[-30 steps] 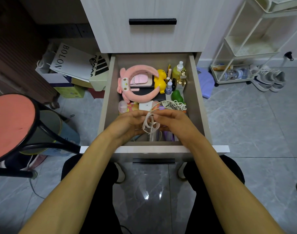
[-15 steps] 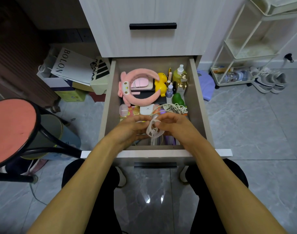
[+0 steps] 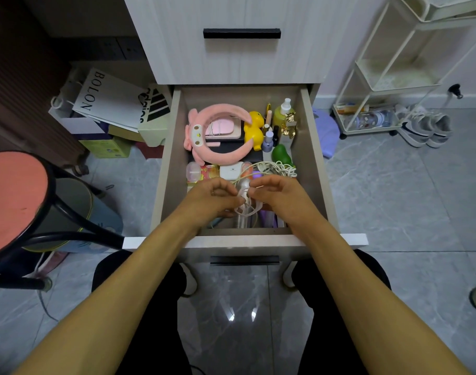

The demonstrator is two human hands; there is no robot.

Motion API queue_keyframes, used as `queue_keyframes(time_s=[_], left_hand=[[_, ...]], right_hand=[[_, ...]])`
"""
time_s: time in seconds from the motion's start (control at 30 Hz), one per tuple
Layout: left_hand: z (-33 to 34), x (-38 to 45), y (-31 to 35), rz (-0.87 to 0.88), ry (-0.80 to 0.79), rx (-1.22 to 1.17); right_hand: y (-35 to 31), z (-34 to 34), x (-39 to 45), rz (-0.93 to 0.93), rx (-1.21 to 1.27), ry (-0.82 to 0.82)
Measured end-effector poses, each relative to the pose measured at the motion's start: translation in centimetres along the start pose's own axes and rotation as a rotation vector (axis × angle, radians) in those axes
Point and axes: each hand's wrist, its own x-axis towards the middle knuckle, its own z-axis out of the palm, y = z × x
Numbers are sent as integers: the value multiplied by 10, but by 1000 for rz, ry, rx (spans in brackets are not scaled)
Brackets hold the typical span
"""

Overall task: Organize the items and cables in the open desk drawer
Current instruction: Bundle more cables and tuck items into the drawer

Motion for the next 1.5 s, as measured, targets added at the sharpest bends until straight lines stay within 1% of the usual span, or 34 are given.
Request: queue_keyframes(time_s=[0.03,0.07,0.17,0.27,0.4,0.47,0.5,0.57,0.67,0.73,0.83,0.9,1.0,1.03,1.13,1.2,1.27,1.33,1.4,1.5], left_hand=[[0,1,0,-9,12,18],[-1,3,1,-21,26,35],[-4,15,6,-63,64,102],[3,33,13,-89,31,173],[30,54,15,-91,-14,262],[44,64,17,-112,-41,303],[50,69,18,-122,-53,316],[60,77,19,-118,-79,375],[72,84,20,-93,-95,479],[79,87,16,-75,-119,552],[82,87,10,22,-182,797],[81,86,9,117,-153,890],[72,81,15,259,-69,907],[66,78,15,263,-48,918],[41,70,10,188,12,963],[24,67,3,89,27,984],[11,65,-3,-7,19,987],[4,64,-7,-84,-15,978],[2,68,-8,-125,-57,976],[0,73,0,-173,-169,928]], right_hand=[[1,-2,1,12,-35,25],[3,-5,2,3,-128,57],[5,-23,6,-124,-580,154],[0,-42,7,-271,-912,191],[-9,-58,8,-426,-1322,90],[-9,-66,9,-519,-1462,34],[-7,-69,10,-532,-1495,9],[-4,-76,13,-574,-1477,7],[-9,-78,15,-509,-1386,-7],[-9,-81,16,-491,-1401,-32],[-2,-80,13,-580,-1471,-66],[3,-79,9,-618,-1521,-106],[4,-80,9,-612,-1551,-151],[4,-79,10,-600,-1534,-149],[0,-73,15,-521,-1652,-118],[0,-68,18,-453,-1651,-98],[1,-61,22,-432,-1614,-81],[2,-53,24,-381,-1560,-104],[1,-48,28,-321,-1507,-112],[-2,-49,36,-280,-1375,-79]])
